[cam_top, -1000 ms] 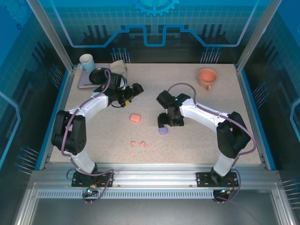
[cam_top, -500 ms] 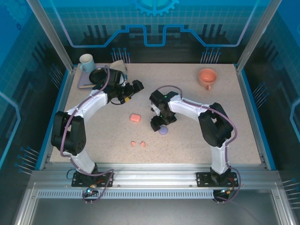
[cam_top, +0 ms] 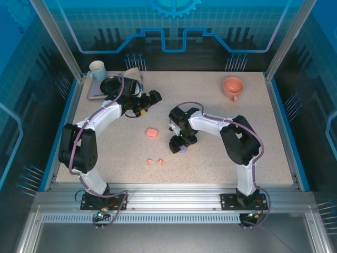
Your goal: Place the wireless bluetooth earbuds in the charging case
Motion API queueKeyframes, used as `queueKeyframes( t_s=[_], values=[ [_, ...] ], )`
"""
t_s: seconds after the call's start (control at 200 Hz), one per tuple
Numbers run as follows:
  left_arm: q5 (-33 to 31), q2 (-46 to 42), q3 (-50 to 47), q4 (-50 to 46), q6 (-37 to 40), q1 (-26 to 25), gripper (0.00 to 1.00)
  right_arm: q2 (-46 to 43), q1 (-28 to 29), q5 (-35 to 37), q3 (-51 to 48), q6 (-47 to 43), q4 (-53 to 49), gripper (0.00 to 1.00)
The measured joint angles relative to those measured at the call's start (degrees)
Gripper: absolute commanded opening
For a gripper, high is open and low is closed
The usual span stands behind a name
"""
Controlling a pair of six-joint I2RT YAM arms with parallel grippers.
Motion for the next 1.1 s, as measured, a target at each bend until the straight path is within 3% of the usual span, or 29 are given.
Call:
queueKeyframes(
  t_s=[0.12, 0.325, 0.685, 1.1],
  values=[
    [0.00, 0.15, 0.00, -0.02, 0.00, -0.04, 0.99, -2.56, 1.84, 0.07, -1.84, 1.40, -0.48, 0.76],
    [-0.02, 0.15, 0.00, 0.02, 0.02, -0.04, 0.99, -4.13, 3.63, 6.82, -1.44, 8.44, -2.84, 0.79],
    [-0.72, -0.26, 0.00, -1.70, 1.31, 0.07, 0.99, -1.36, 5.51, 11.58, 5.81, 21.64, -4.68, 0.79],
    [-0.72, -1.42, 0.00, -1.97, 1.33, 0.07, 0.99, 4.31, 6.82, 13.22, 6.93, 24.13, -6.03, 0.75]
  ],
)
